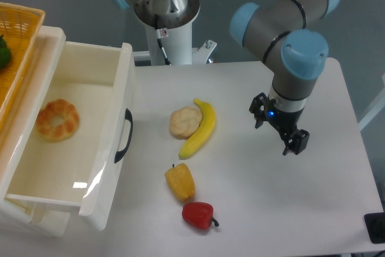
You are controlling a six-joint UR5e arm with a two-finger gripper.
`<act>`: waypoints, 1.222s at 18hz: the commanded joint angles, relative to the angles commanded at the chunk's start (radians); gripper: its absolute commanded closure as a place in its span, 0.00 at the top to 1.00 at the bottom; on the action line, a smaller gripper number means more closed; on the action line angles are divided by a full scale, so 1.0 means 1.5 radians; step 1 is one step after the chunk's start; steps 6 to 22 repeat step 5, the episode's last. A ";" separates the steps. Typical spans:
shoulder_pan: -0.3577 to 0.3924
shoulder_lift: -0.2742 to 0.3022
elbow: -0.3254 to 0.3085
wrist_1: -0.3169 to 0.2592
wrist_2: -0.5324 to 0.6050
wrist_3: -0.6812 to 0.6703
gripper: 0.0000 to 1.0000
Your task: Place the donuts in the upper white drawer
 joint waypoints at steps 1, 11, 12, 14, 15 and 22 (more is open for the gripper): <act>0.001 0.001 -0.002 -0.001 0.001 0.005 1.00; 0.002 0.001 -0.006 0.000 0.000 0.005 1.00; 0.002 0.001 -0.006 0.000 0.000 0.005 1.00; 0.002 0.001 -0.006 0.000 0.000 0.005 1.00; 0.002 0.001 -0.006 0.000 0.000 0.005 1.00; 0.002 0.001 -0.006 0.000 0.000 0.005 1.00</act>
